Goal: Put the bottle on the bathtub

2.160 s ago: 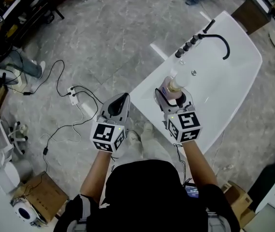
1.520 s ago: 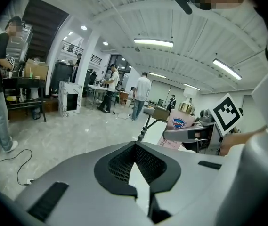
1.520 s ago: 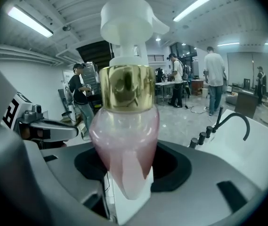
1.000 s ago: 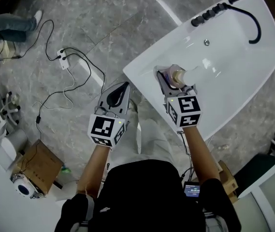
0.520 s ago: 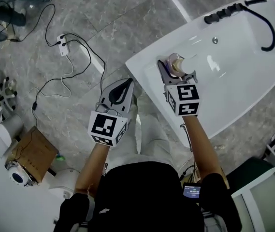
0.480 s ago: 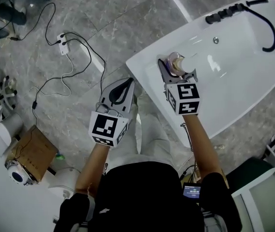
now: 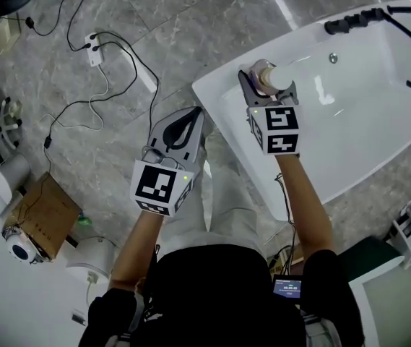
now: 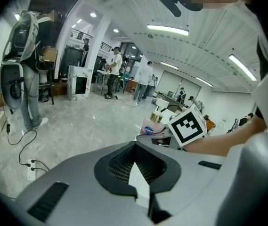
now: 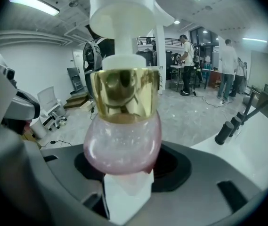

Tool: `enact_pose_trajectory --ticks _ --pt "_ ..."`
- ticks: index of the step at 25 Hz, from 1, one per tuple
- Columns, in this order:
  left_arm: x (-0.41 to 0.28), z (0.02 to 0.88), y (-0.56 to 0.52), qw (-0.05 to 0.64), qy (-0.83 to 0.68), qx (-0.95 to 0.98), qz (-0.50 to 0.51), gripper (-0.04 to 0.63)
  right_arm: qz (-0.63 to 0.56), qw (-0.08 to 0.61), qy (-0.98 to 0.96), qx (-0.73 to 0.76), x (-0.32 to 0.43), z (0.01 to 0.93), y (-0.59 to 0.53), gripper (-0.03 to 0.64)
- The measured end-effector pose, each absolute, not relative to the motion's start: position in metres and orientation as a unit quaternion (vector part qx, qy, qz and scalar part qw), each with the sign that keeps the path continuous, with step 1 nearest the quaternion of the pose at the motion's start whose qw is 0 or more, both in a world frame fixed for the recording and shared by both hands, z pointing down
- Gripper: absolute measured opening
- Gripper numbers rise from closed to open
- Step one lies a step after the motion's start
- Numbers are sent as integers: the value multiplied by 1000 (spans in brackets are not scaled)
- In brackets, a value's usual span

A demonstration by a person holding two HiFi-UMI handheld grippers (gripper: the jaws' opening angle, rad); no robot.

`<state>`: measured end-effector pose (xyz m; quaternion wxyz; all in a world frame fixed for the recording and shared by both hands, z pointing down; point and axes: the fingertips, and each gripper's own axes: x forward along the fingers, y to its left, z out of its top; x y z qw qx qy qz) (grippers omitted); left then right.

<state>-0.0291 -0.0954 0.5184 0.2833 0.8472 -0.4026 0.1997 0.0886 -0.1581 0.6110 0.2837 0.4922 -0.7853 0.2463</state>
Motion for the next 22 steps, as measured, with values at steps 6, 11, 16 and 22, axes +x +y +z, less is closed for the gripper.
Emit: enact_pose_trajectory --ticks 6,11,16,22 --pt "-41 537 -91 290 -415 837 210 12 236 279 -791 490 84 622 -171 239" --pt "-44 545 -87 296 -416 833 213 12 231 272 -799 484 78 628 -174 239" --pt "-50 551 -88 296 -424 829 214 12 210 259 -812 480 70 624 -176 239" --pt "-49 553 -88 296 -424 829 211 12 202 267 -812 478 65 624 -176 239"
